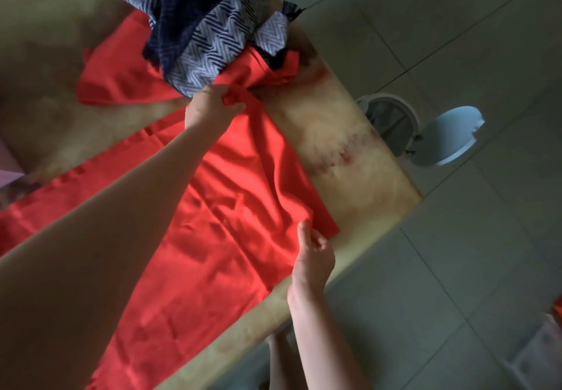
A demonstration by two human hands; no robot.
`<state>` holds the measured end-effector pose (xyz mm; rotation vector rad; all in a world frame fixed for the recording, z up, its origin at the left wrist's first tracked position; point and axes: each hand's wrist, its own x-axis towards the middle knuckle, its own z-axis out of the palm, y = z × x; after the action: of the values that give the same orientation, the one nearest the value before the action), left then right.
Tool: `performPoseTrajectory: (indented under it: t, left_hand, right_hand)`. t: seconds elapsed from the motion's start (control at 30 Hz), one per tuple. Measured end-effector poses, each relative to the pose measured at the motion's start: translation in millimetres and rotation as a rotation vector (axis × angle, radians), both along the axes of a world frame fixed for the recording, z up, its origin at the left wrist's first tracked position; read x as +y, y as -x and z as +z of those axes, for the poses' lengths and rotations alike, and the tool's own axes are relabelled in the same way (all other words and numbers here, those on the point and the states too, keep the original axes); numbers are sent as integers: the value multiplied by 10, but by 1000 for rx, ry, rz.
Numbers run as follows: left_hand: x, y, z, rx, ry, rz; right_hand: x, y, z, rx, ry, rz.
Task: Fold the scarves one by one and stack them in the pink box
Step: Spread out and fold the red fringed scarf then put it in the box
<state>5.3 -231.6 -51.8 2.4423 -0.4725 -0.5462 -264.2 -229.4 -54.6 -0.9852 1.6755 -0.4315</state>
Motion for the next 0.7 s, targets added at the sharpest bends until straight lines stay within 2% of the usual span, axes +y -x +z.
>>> performPoseTrajectory:
  t: [0.13,0.27,0.43,0.53,0.63,0.7]
  left_hand:
    - [-19,38,42,13,49,36]
    - [-36,4,46,34,123,78]
    - [-138,-76,93,97,242,185]
    - [-201,-105,150,175,326,263]
    - [-250,-123,177,180,326,228]
    - [-291,-141,150,158,337,211]
  right_hand:
    - [-8,-24,-38,87,28,76]
    - [-44,-38,64,59,65,87]
    - [-130,37,168,-90,103,68]
    - [-179,32,177,-247,-63,-4]
    - [-270,27,161,-462,-228,-164]
    - [-379,51,147,-533,-265,-264]
